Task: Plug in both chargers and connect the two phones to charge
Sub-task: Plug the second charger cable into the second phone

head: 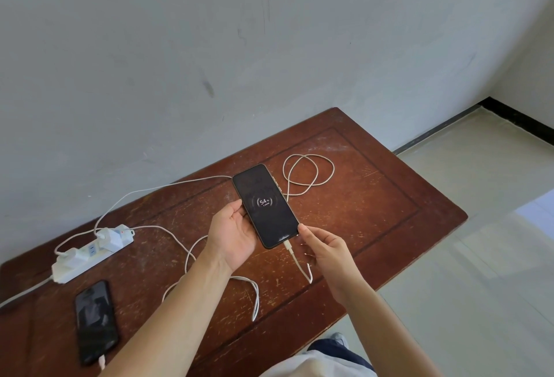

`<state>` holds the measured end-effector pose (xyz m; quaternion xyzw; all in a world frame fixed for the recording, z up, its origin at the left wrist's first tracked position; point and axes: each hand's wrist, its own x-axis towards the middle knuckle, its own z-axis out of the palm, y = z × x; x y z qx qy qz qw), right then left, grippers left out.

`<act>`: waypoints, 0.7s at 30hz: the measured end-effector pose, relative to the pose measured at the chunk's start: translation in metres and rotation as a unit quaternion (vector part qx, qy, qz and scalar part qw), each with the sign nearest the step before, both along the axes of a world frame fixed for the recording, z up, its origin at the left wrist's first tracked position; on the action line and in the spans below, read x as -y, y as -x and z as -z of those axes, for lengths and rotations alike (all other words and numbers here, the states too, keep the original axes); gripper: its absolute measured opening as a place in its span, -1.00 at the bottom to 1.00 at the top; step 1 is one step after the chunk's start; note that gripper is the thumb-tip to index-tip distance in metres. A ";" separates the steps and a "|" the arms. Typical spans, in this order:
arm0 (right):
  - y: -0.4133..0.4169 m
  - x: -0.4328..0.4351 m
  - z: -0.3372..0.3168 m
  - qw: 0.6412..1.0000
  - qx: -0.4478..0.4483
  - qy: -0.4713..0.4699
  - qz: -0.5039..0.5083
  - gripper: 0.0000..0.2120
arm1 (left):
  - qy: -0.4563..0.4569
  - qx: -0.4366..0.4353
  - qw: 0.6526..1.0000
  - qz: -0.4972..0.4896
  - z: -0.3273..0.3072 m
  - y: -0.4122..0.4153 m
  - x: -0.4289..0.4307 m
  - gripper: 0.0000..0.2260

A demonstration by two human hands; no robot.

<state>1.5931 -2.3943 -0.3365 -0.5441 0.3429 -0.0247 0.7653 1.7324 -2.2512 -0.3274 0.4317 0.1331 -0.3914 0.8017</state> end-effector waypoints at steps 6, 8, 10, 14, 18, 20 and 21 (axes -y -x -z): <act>-0.002 0.000 0.002 1.000 -0.002 0.012 -0.009 -0.74 | -0.004 0.003 1.000 -0.023 0.005 0.004 0.000 -0.69; -0.003 0.000 0.004 1.000 -0.005 0.012 -0.010 -0.74 | -0.010 0.007 1.000 -0.019 0.006 0.004 0.000 -0.69; -0.005 0.001 0.011 1.000 -0.014 0.015 -0.008 -0.71 | -0.018 -0.001 1.000 -0.023 0.008 0.003 0.000 -0.70; -0.006 0.003 0.042 0.987 -0.122 0.106 -0.004 -0.57 | -0.059 -0.014 0.997 -0.037 0.018 0.002 0.002 -0.73; 0.005 0.006 0.075 0.933 -0.294 0.172 -0.119 -0.19 | -0.096 -0.042 0.993 -0.053 0.034 0.004 0.002 -0.75; 0.011 0.002 0.087 0.941 -0.309 0.076 -0.113 -0.19 | -0.114 -0.051 0.990 -0.061 0.043 0.004 0.002 -0.76; 0.014 0.000 0.093 0.950 -0.298 0.024 -0.095 -0.23 | -0.126 -0.053 0.989 -0.062 0.048 0.004 0.001 -0.77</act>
